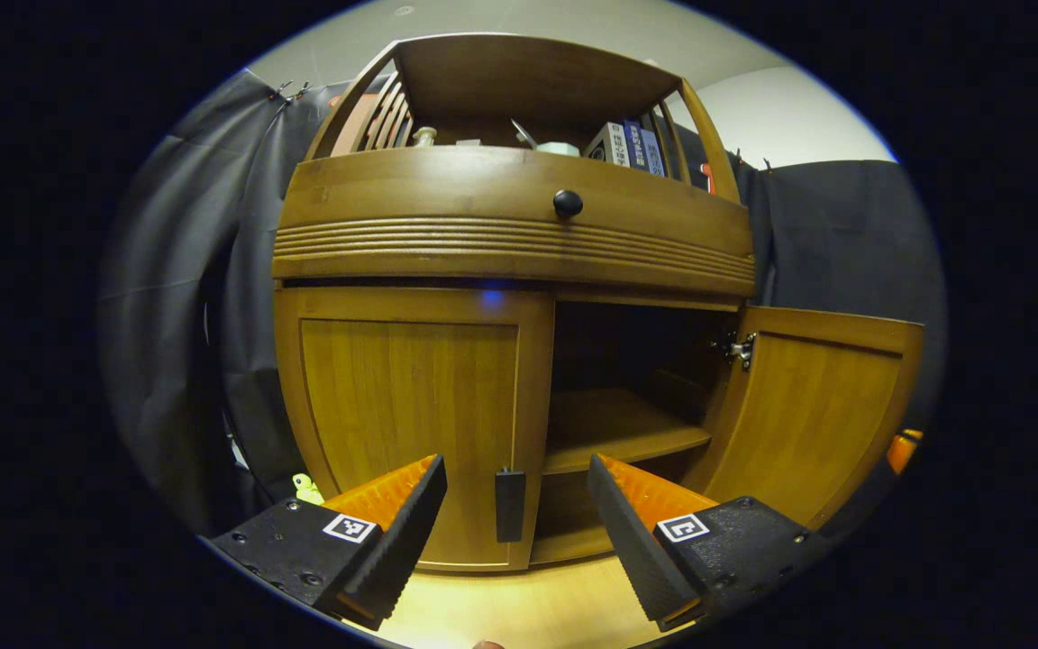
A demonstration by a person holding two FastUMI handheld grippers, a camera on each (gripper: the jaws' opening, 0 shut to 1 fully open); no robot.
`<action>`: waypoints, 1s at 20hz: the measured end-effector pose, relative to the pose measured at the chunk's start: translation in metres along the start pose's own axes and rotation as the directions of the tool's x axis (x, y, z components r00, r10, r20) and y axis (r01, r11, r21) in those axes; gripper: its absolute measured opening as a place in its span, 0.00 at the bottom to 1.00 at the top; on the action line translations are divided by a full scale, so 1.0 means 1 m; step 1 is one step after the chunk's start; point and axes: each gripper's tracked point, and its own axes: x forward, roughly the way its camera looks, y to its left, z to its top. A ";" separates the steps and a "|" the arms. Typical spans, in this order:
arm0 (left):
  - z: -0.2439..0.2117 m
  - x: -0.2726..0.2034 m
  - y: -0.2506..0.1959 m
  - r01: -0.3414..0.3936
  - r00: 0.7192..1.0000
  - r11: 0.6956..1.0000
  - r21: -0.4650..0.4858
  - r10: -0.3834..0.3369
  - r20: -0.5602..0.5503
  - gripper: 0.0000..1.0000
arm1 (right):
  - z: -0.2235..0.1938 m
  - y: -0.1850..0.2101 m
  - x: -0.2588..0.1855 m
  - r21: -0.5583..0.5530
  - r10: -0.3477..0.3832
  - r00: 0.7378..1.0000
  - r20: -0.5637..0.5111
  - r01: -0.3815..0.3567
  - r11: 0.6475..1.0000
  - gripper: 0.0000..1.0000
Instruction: Open the right door of the double-door shoe cabinet with the right hand, and open the left door with the left hand.
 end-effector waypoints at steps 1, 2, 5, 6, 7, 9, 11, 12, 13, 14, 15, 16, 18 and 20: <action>-0.007 0.006 0.000 -0.001 1.000 1.000 0.007 0.001 -0.014 0.98 | 0.007 0.000 -0.003 0.004 0.000 1.000 0.015 0.000 1.000 0.18; -0.013 0.012 0.000 -0.004 1.000 1.000 0.014 0.004 -0.029 0.98 | 0.014 -0.002 -0.007 0.008 0.000 1.000 0.030 0.000 1.000 0.18; -0.031 0.031 0.006 -0.028 0.998 0.999 0.038 0.030 -0.063 0.97 | 0.037 -0.001 -0.015 0.030 0.005 0.997 0.081 -0.008 1.000 0.18; -0.037 0.038 0.008 -0.035 0.996 0.999 0.042 0.038 -0.076 0.95 | 0.045 -0.002 -0.018 0.038 0.005 0.995 0.097 -0.009 0.999 0.18; -0.043 0.045 0.011 -0.038 0.995 0.998 0.043 0.041 -0.088 0.96 | 0.051 -0.003 -0.019 0.042 0.001 0.994 0.113 -0.005 0.999 0.18; -0.055 0.058 0.013 -0.038 0.993 0.998 0.044 0.043 -0.114 0.89 | 0.061 -0.008 -0.022 0.039 -0.014 0.990 0.140 0.009 0.999 0.18; -0.063 0.072 0.015 -0.039 0.990 0.998 0.042 0.045 -0.135 0.87 | 0.068 -0.013 -0.023 0.023 -0.032 0.987 0.159 0.029 0.999 0.18; -0.068 0.076 0.016 -0.038 0.988 0.999 0.039 0.043 -0.148 0.85 | 0.071 -0.016 -0.024 0.015 -0.041 0.985 0.166 0.039 0.999 0.18; -0.072 0.081 0.016 -0.033 0.986 0.999 0.037 0.039 -0.159 0.82 | 0.073 -0.016 -0.024 0.008 -0.047 0.984 0.172 0.046 0.999 0.18; -0.076 0.087 0.013 -0.028 0.986 0.999 0.036 0.033 -0.166 0.81 | 0.074 -0.017 -0.025 0.004 -0.052 0.983 0.177 0.053 0.999 0.18; -0.079 0.088 0.012 -0.023 0.985 0.999 0.036 0.029 -0.172 0.77 | 0.075 -0.016 -0.024 0.001 -0.056 0.982 0.178 0.057 0.998 0.18; -0.080 0.087 0.012 -0.020 0.984 0.999 0.035 0.026 -0.176 0.75 | 0.075 -0.017 -0.024 -0.002 -0.058 0.982 0.179 0.059 0.998 0.18; -0.086 0.095 0.009 -0.017 0.982 0.999 0.027 0.022 -0.187 0.68 | 0.076 -0.016 -0.024 -0.002 -0.061 0.982 0.180 0.063 0.998 0.18; -0.092 0.104 0.009 -0.018 0.980 1.000 0.023 0.022 -0.198 0.61 | 0.076 -0.017 -0.024 0.001 -0.068 0.981 0.179 0.069 0.998 0.18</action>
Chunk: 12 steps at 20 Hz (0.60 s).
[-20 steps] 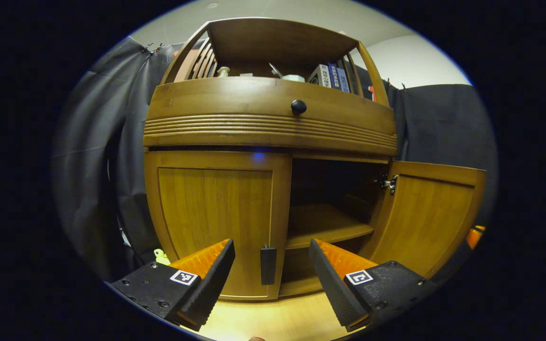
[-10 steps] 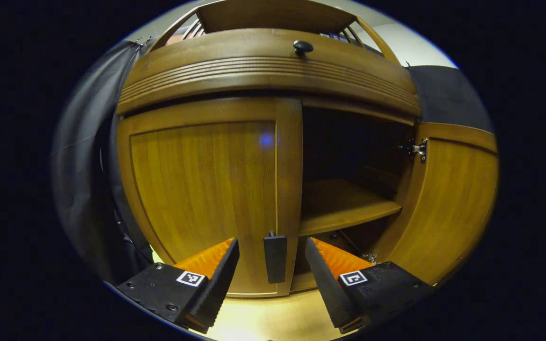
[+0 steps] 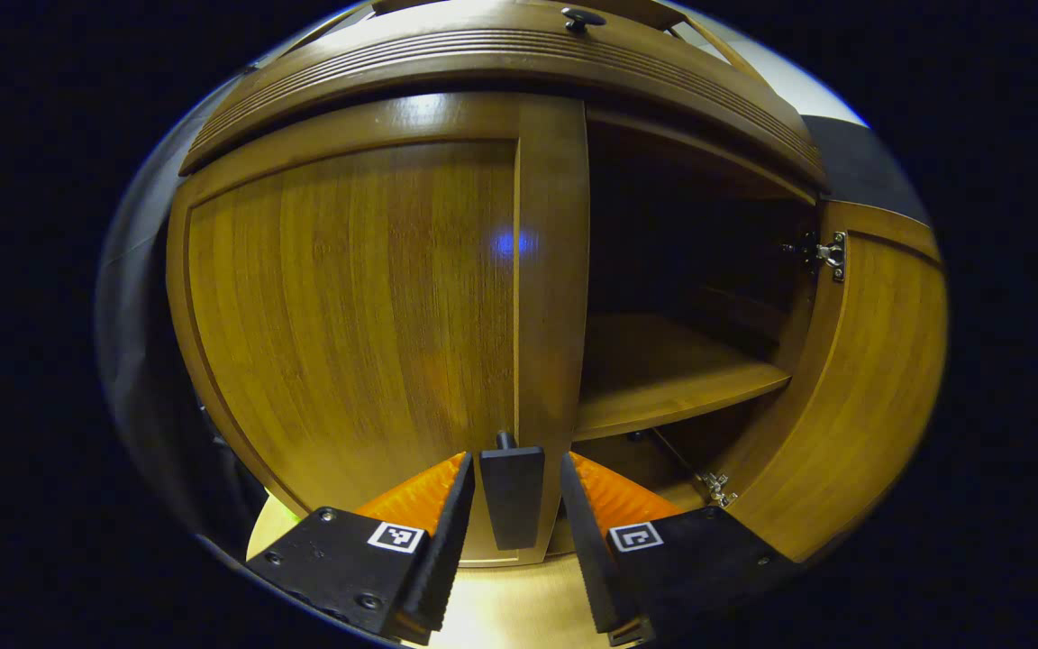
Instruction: Open the right door of the double-door shoe cabinet with the right hand, and open the left door with the left hand.
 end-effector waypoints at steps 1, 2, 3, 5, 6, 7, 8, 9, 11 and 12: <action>-0.002 0.000 0.000 0.000 1.000 1.000 -0.002 0.000 -0.006 0.56 | 0.000 -0.001 0.001 0.003 -0.005 1.000 0.000 0.005 1.000 0.18; -0.002 -0.001 0.001 0.000 1.000 1.000 -0.005 0.000 -0.005 0.53 | 0.000 -0.002 0.002 0.006 -0.009 1.000 0.000 0.009 1.000 0.18; -0.002 0.002 0.005 -0.003 1.000 1.000 -0.006 0.003 -0.003 0.54 | 0.000 -0.003 0.003 0.009 -0.013 1.000 0.001 0.013 1.000 0.18; -0.002 0.002 0.008 0.000 1.000 1.000 -0.013 0.000 0.005 0.45 | 0.000 -0.005 0.004 0.015 -0.016 1.000 -0.003 0.016 1.000 0.18; -0.003 0.002 0.006 0.010 1.000 1.000 -0.023 -0.010 0.006 0.42 | 0.001 -0.006 0.003 0.020 -0.016 1.000 -0.002 0.016 1.000 0.18; -0.003 0.002 0.007 0.005 1.000 1.000 -0.022 -0.005 0.006 0.40 | 0.002 -0.005 0.003 0.024 -0.014 1.000 -0.001 0.014 1.000 0.18; -0.004 0.001 0.008 0.002 1.000 1.000 -0.014 -0.002 0.009 0.37 | 0.003 -0.004 0.003 0.028 -0.011 1.000 0.000 0.011 1.000 0.18; -0.003 0.001 0.008 0.000 1.000 1.000 -0.008 0.000 0.010 0.37 | 0.003 -0.003 0.003 0.031 -0.008 1.000 0.001 0.008 0.999 0.18; -0.003 -0.001 0.008 0.001 1.000 1.000 -0.017 -0.001 0.012 0.36 | 0.004 -0.002 0.002 0.035 0.001 1.000 0.002 -0.002 0.999 0.18; -0.003 -0.002 0.008 0.002 1.000 1.000 -0.025 -0.001 0.011 0.35 | 0.004 -0.002 0.000 0.036 0.008 1.000 -0.001 -0.008 0.999 0.18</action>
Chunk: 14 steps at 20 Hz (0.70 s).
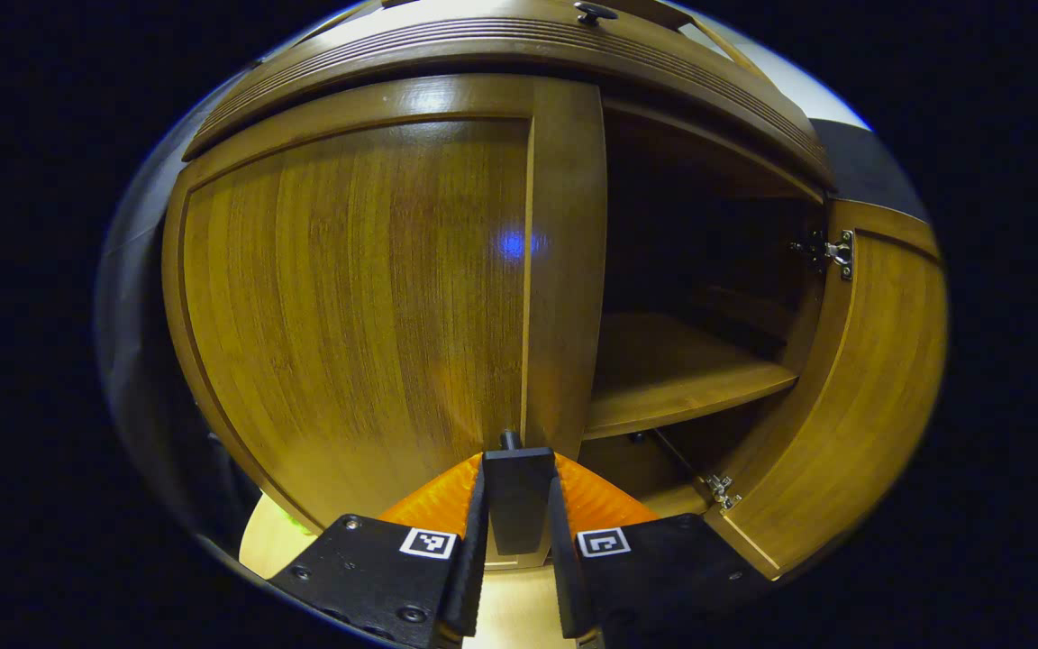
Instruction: Open the right door of the double-door shoe cabinet with the right hand, and open the left door with the left hand.
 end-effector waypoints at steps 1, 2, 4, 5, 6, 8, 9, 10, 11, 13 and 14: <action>-0.001 -0.001 0.000 0.001 1.000 1.000 -0.006 -0.001 0.000 0.35 | -0.002 0.002 0.000 0.001 0.006 1.000 -0.005 -0.006 1.000 0.18; 0.000 -0.003 0.000 0.001 1.000 1.000 -0.005 -0.001 0.004 0.31 | -0.003 0.000 -0.001 0.004 0.007 1.000 -0.010 -0.007 1.000 0.18; -0.003 -0.011 -0.002 0.003 1.000 1.000 -0.004 -0.003 0.009 0.30 | -0.005 0.004 0.000 0.018 0.026 0.999 -0.024 -0.026 1.000 0.32; -0.005 -0.016 -0.002 0.003 1.000 1.000 -0.007 -0.003 0.011 0.33 | -0.007 0.005 0.000 0.023 0.035 0.999 -0.032 -0.035 0.999 0.30; -0.007 -0.021 -0.002 0.002 1.000 1.000 -0.011 -0.002 0.012 0.33 | -0.008 0.007 0.001 0.027 0.044 0.998 -0.038 -0.043 0.999 0.40; -0.009 -0.032 0.001 0.001 1.000 1.000 -0.012 -0.001 0.016 0.32 | -0.010 0.012 0.001 0.031 0.068 0.996 -0.050 -0.067 0.997 0.52; -0.010 -0.038 0.001 0.003 1.000 1.000 -0.007 -0.003 0.020 0.33 | -0.013 0.016 0.001 0.031 0.082 0.995 -0.055 -0.080 0.996 0.55; -0.010 -0.041 0.002 0.007 1.000 1.000 0.001 -0.007 0.025 0.32 | -0.014 0.020 0.000 0.030 0.100 0.993 -0.062 -0.098 0.995 0.58; -0.012 -0.046 0.002 0.012 1.000 1.000 0.003 -0.012 0.029 0.29 | -0.017 0.027 0.002 0.028 0.120 0.990 -0.071 -0.118 0.993 0.57; -0.015 -0.057 0.003 0.014 0.999 1.000 -0.004 -0.014 0.030 0.32 | -0.020 0.041 0.002 0.023 0.160 0.984 -0.084 -0.159 0.987 0.68; -0.017 -0.063 0.005 0.012 0.999 1.000 -0.006 -0.012 0.030 0.35 | -0.022 0.047 0.001 0.023 0.184 0.979 -0.089 -0.182 0.983 0.71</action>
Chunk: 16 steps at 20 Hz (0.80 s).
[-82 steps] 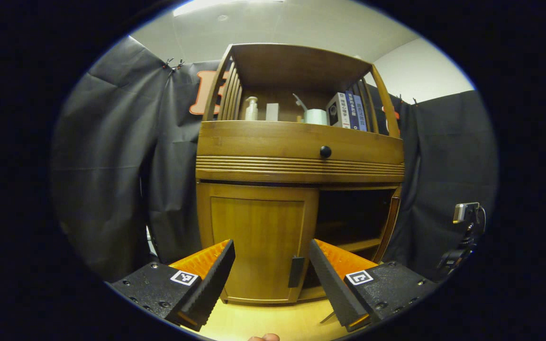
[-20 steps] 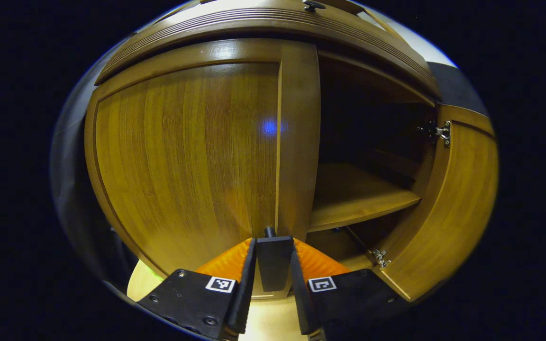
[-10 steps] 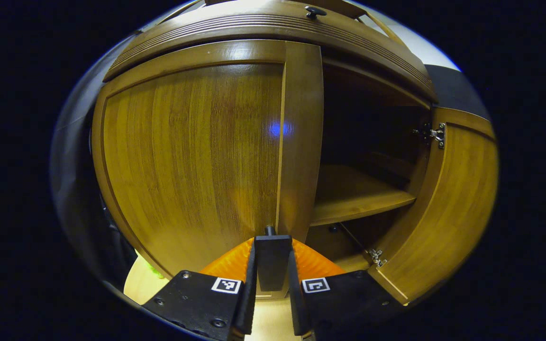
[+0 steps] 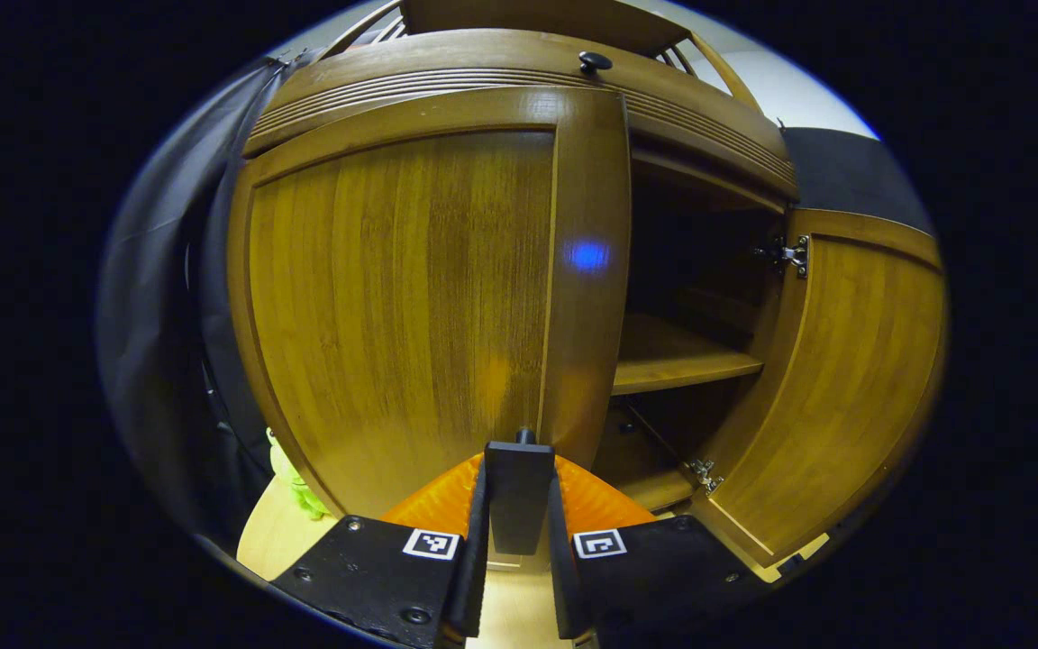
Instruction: Open the right door of the double-door shoe cabinet with the right hand, and open the left door with the left hand.
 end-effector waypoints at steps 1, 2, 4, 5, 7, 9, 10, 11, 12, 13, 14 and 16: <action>-0.001 -0.005 0.001 -0.003 1.000 1.000 -0.002 0.003 0.001 0.32 | -0.002 0.009 0.002 -0.002 0.025 1.000 -0.006 -0.025 1.000 0.77; -0.002 -0.010 0.003 -0.005 1.000 1.000 -0.004 0.005 0.003 0.32 | -0.003 0.015 0.002 -0.007 0.045 0.999 -0.008 -0.045 0.999 0.82; -0.005 -0.021 0.006 -0.004 1.000 1.000 -0.003 0.004 0.007 0.32 | -0.003 0.025 0.005 -0.022 0.075 0.997 -0.009 -0.076 0.997 0.82; -0.006 -0.025 0.008 -0.005 1.000 1.000 -0.005 0.005 0.007 0.32 | -0.003 0.032 0.006 -0.027 0.090 0.996 -0.010 -0.090 0.996 0.82; -0.008 -0.035 0.012 -0.014 1.000 1.000 -0.013 0.014 0.007 0.33 | -0.004 0.041 0.007 -0.025 0.122 0.993 -0.013 -0.122 0.992 0.85; -0.010 -0.044 0.016 -0.023 1.000 1.000 -0.018 0.023 0.008 0.35 | -0.005 0.051 0.009 -0.020 0.152 0.988 -0.017 -0.153 0.988 0.82; -0.011 -0.049 0.018 -0.024 1.000 1.000 -0.020 0.024 0.009 0.33 | -0.005 0.056 0.010 -0.019 0.168 0.986 -0.020 -0.168 0.986 0.82; -0.012 -0.053 0.020 -0.024 1.000 0.999 -0.024 0.024 0.010 0.33 | -0.006 0.062 0.011 -0.018 0.183 0.983 -0.022 -0.183 0.983 0.82; -0.014 -0.055 0.021 -0.027 1.000 0.999 -0.030 0.027 0.008 0.32 | -0.007 0.067 0.011 -0.017 0.198 0.980 -0.024 -0.199 0.980 0.82; -0.017 -0.056 0.022 -0.031 0.999 0.999 -0.037 0.031 0.009 0.30 | -0.008 0.073 0.012 -0.016 0.215 0.976 -0.027 -0.216 0.976 0.82; -0.017 -0.059 0.024 -0.037 0.999 0.998 -0.044 0.038 0.010 0.35 | -0.010 0.079 0.013 -0.015 0.231 0.972 -0.032 -0.232 0.973 0.82; -0.019 -0.067 0.029 -0.053 0.998 0.997 -0.054 0.054 0.014 0.35 | -0.014 0.091 0.013 -0.014 0.262 0.964 -0.040 -0.263 0.965 0.85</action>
